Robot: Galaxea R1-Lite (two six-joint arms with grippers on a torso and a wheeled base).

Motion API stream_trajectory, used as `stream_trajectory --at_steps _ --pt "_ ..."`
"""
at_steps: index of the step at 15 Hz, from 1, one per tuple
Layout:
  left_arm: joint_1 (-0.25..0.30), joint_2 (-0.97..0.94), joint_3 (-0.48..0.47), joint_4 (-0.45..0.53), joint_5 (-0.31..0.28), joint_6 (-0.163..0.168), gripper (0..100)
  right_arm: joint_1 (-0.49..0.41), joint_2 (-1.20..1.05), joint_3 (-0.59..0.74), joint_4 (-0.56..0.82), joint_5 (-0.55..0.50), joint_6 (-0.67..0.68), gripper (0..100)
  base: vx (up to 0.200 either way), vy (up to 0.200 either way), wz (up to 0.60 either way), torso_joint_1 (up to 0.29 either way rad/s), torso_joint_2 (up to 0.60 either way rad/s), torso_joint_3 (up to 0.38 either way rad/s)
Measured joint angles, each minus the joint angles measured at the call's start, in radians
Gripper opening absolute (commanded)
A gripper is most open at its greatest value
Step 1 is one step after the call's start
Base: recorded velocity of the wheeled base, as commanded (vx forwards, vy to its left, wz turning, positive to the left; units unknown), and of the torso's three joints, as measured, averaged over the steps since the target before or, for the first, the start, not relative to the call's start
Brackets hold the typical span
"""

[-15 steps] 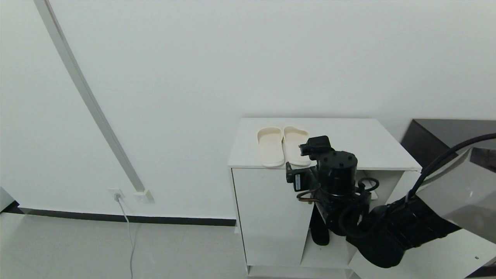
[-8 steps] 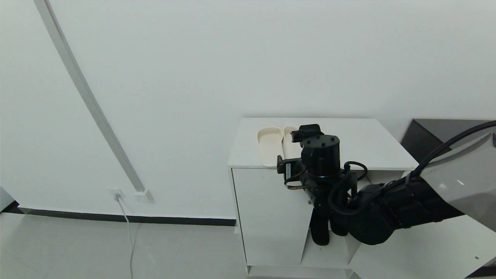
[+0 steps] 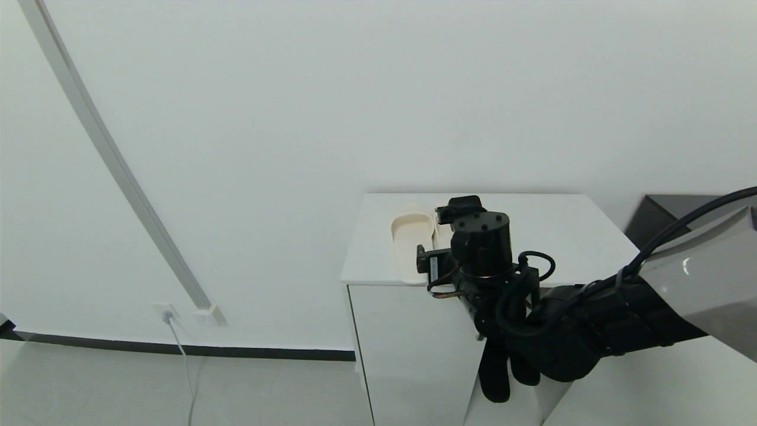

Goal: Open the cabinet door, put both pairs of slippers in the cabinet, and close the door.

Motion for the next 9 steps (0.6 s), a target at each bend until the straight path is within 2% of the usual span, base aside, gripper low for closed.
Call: stream_trajectory --at_steps 5,9 --pt "0.000 0.000 0.001 0.001 0.000 -0.001 0 -0.016 0.038 -0.126 0.131 0.010 0.004 100 0.000 0.000 0.00 0.000 0.00 0.000" --pt "0.000 0.000 0.000 0.001 0.000 -0.001 0 -0.038 0.097 -0.298 0.298 0.034 0.059 100 0.000 0.000 0.00 0.000 0.00 0.000"
